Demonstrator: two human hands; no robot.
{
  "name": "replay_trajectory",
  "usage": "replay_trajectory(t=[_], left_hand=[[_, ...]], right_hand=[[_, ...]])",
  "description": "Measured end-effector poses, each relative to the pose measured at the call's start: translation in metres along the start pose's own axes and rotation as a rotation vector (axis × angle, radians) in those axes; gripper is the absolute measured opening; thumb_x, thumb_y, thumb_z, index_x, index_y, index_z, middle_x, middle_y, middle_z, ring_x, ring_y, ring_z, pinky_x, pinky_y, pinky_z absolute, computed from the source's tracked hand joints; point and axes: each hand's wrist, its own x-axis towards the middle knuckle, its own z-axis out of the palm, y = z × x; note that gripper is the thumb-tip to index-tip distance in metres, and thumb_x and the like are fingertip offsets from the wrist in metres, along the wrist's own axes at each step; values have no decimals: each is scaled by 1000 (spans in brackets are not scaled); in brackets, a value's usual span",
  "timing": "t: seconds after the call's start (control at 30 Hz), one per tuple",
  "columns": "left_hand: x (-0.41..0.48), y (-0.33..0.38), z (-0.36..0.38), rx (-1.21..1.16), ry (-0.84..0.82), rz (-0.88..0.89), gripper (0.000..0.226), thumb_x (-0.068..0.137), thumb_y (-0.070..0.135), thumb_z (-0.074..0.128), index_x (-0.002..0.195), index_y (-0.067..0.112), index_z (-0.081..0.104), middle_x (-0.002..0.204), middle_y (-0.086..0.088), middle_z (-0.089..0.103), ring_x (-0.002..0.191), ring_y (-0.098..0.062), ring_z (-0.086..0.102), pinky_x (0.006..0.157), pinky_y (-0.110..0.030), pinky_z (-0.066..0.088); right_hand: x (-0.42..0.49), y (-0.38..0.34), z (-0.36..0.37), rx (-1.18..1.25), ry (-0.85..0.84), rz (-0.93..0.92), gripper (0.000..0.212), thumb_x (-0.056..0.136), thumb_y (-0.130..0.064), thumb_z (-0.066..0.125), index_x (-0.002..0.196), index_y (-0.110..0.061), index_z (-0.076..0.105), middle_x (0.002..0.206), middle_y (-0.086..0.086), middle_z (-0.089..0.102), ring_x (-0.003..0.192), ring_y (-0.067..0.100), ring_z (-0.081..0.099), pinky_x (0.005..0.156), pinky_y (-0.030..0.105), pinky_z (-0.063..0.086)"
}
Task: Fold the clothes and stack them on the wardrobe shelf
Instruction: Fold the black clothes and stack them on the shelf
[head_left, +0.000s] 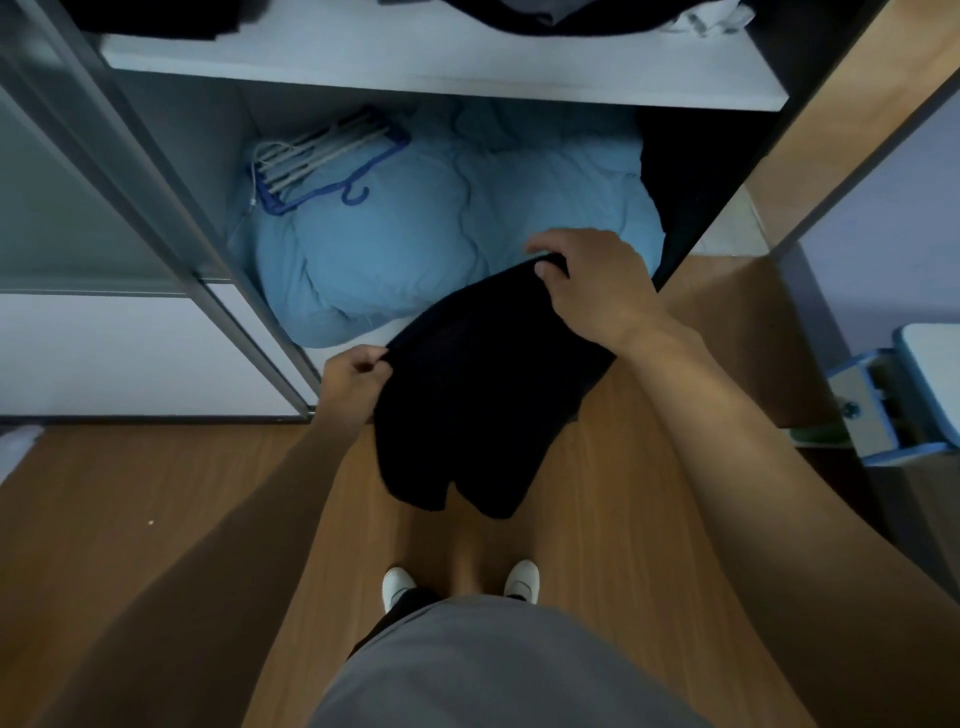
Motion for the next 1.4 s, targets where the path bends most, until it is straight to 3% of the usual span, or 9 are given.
replay_trajectory(t=[0.2, 0.3, 0.4, 0.47, 0.77, 0.9, 1.0, 1.2, 1.4], left_hand=[[11, 14, -26, 278, 140, 180, 29, 82, -12, 50, 87, 16, 58, 81, 1, 58, 76, -13, 55, 71, -8, 41], [16, 17, -36, 430, 125, 198, 38, 81, -13, 46, 107, 9, 64, 96, -6, 64, 91, -22, 59, 92, -26, 46], [19, 21, -47, 541, 175, 194, 28, 86, -6, 46, 94, 2, 72, 98, -19, 72, 97, -35, 65, 94, -42, 51], [17, 29, -47, 534, 248, 169, 26, 88, -3, 45, 88, 0, 71, 93, -23, 71, 92, -39, 64, 91, -45, 53], [19, 66, -51, 393, 263, 198, 19, 74, -4, 38, 64, 4, 53, 65, -13, 55, 68, -30, 55, 69, -40, 50], [17, 70, -52, 321, 164, 238, 19, 68, 3, 32, 65, 1, 51, 60, -9, 44, 60, -19, 45, 58, -30, 35], [15, 72, -52, 301, 94, 261, 23, 74, 2, 34, 67, 5, 56, 67, -20, 53, 64, -17, 50, 60, -29, 35], [15, 75, -42, 247, 16, 338, 35, 96, 22, 50, 66, 4, 49, 64, -6, 45, 63, -11, 43, 59, -23, 32], [18, 73, -24, 268, -39, 381, 42, 103, 28, 49, 72, 1, 46, 67, -6, 41, 61, -12, 37, 56, -21, 32]], right_hand=[[-1, 17, 15, -95, -140, 120, 27, 99, -17, 46, 113, -25, 67, 117, -2, 66, 106, 19, 59, 92, 37, 47], [0, 12, 21, 98, -137, 105, 29, 96, -8, 45, 108, -20, 68, 114, 0, 66, 106, 17, 60, 93, 31, 50], [-2, -4, 30, 391, -94, 117, 29, 93, -3, 40, 92, -17, 65, 87, -6, 62, 77, 4, 58, 61, 6, 43], [0, -16, 36, 545, -49, 153, 27, 94, -5, 38, 80, -8, 61, 68, -5, 54, 59, 4, 49, 49, 14, 38], [6, -36, 30, 355, -473, -30, 67, 65, -78, 68, 78, -13, 74, 70, 6, 70, 63, 18, 67, 61, 26, 48], [10, -40, 27, 138, -506, -244, 21, 88, -32, 71, 107, -24, 74, 97, -10, 72, 92, 8, 64, 83, 28, 47], [9, -45, 19, 220, -571, -268, 39, 97, -13, 60, 136, -18, 60, 138, -4, 59, 126, 10, 54, 109, 20, 35], [6, -51, 9, 345, -707, -250, 15, 94, -16, 62, 98, -15, 76, 98, 2, 75, 90, 19, 69, 93, 37, 52], [0, -59, 16, 404, -855, -188, 33, 83, -36, 77, 102, -8, 75, 103, 12, 75, 100, 30, 70, 98, 49, 52]])
